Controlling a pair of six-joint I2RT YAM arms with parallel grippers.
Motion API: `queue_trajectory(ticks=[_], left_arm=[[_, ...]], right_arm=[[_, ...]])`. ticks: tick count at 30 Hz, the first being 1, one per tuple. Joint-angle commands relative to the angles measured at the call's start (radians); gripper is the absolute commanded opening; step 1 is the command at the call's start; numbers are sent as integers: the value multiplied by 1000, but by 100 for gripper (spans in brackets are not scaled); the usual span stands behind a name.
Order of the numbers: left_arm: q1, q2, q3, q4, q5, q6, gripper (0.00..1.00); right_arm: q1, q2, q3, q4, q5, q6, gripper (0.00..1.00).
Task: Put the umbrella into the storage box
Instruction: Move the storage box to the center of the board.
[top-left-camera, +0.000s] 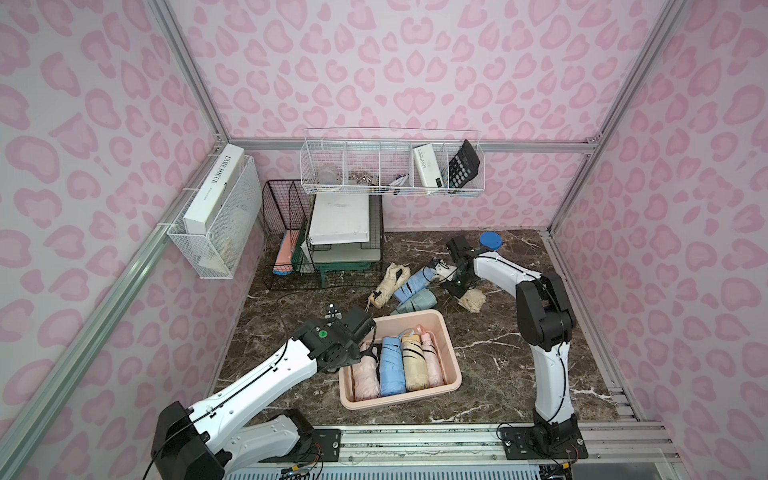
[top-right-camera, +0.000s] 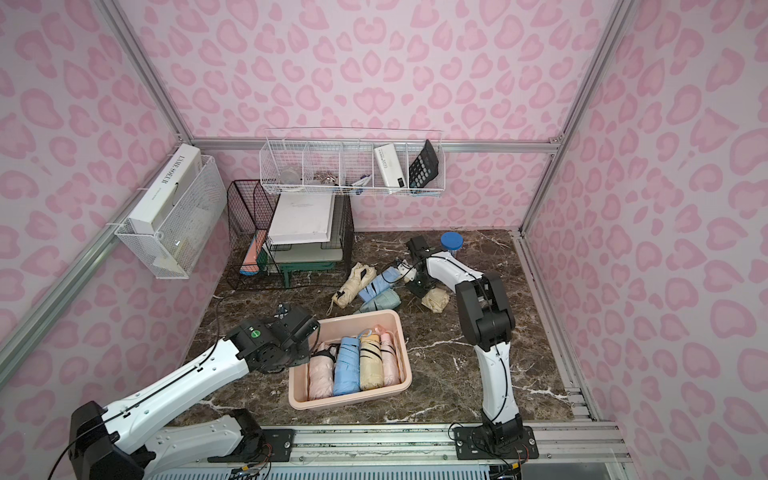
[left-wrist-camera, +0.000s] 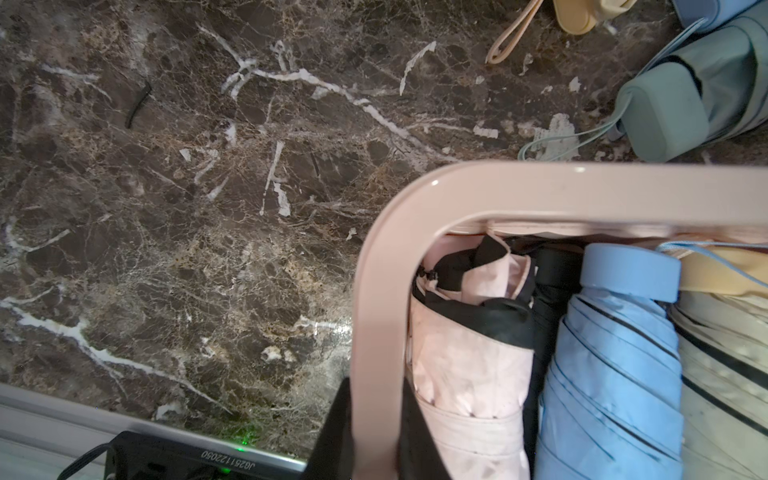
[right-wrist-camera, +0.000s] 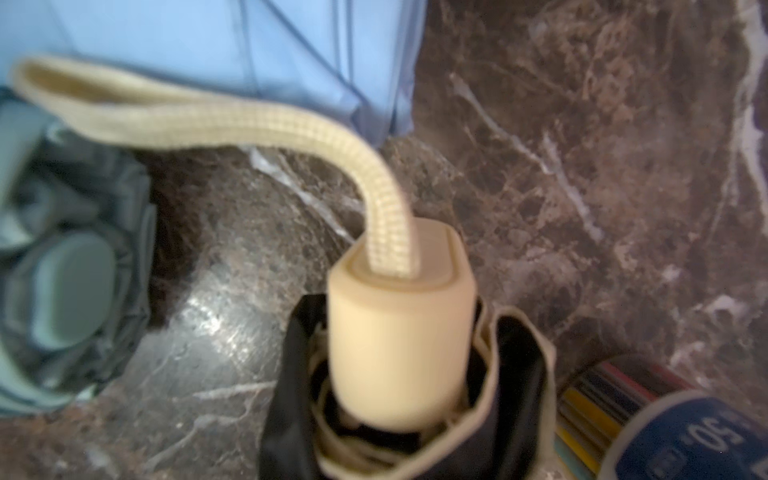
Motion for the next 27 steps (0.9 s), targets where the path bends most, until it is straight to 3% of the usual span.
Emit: queue_trajectory(ticks=[1,8,18,27], left_arm=[[8,10,-18,-89,-27,-41,4],[8,23,7,-75,-29,-68,5],[8,65,52,-24,-13,-111,4],[2,162,107,17,88,-167,2]], right_arm=[[4,-22,-12,-37,-47,17,23],[3,-130,-44,-35,-79,59,13],[1,-373,-174,-3,-176,158,12],[4,-605,-252,-9,-244,280,10]])
